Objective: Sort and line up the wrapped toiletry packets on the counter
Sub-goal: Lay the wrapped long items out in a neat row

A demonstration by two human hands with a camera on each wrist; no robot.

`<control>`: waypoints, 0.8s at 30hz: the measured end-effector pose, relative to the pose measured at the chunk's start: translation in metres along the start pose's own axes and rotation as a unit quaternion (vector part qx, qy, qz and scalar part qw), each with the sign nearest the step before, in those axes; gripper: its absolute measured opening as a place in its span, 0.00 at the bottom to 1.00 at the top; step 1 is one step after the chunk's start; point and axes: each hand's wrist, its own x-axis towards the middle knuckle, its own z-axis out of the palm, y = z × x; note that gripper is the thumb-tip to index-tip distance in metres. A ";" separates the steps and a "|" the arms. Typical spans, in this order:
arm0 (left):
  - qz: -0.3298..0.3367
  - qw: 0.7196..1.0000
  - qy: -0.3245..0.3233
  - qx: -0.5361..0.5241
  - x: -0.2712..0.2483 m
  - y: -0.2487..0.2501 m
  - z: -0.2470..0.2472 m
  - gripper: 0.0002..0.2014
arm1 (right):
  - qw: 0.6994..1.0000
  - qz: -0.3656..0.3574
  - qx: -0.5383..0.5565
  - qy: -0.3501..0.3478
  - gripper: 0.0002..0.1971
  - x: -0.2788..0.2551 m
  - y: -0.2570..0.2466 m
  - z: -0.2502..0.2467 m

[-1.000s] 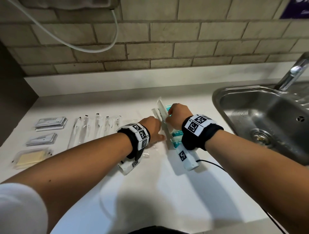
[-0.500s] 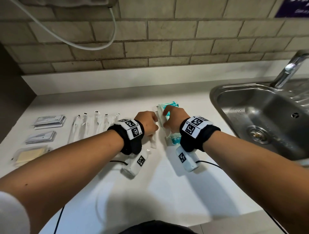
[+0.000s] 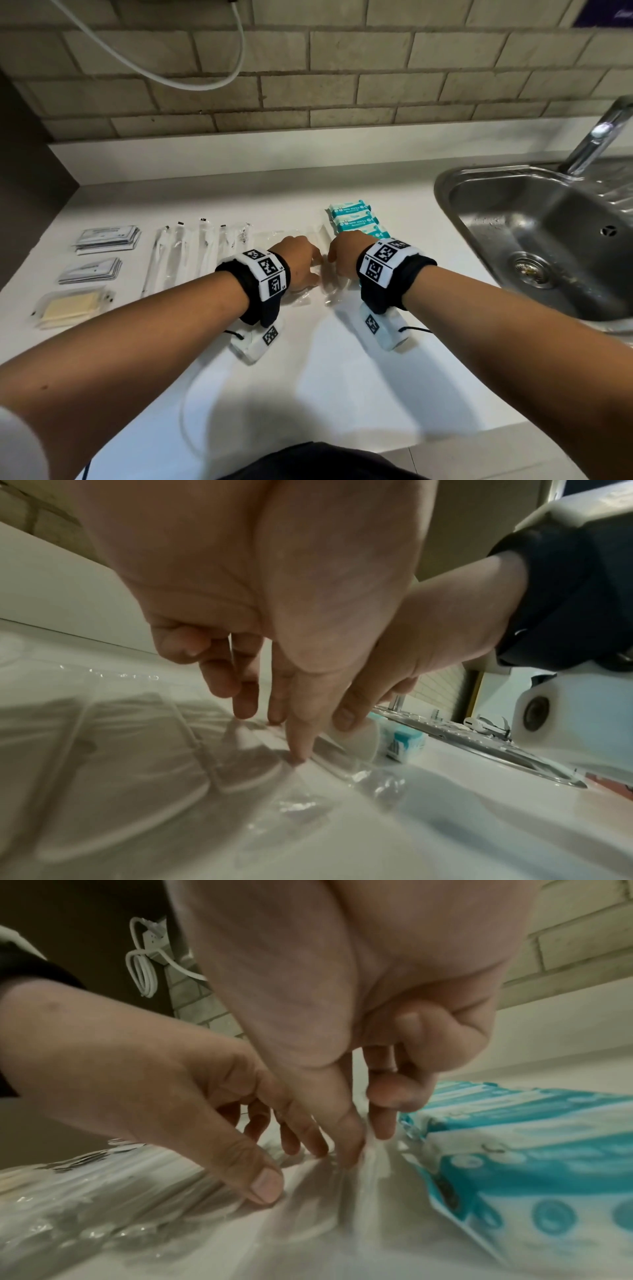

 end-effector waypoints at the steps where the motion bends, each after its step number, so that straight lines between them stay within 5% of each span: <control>1: 0.006 1.000 0.008 0.008 -0.001 0.000 0.000 0.20 | 1.000 0.001 0.002 -0.001 0.19 -0.006 -0.002 -0.003; 8: 0.062 0.997 0.012 0.048 -0.007 -0.002 -0.001 0.16 | 0.998 0.011 0.057 0.039 0.18 -0.029 -0.009 -0.015; 12: 0.065 0.990 -0.009 0.123 -0.009 -0.001 0.002 0.20 | 0.999 -0.007 0.020 0.036 0.07 -0.049 -0.013 -0.019; 21: 0.086 0.992 -0.021 0.091 -0.017 -0.006 0.002 0.15 | 0.999 -0.001 0.031 0.029 0.04 -0.052 -0.017 -0.023; 24: 0.096 0.992 -0.030 0.082 -0.023 -0.006 0.003 0.14 | 0.996 0.015 0.078 0.047 0.14 -0.036 -0.014 -0.017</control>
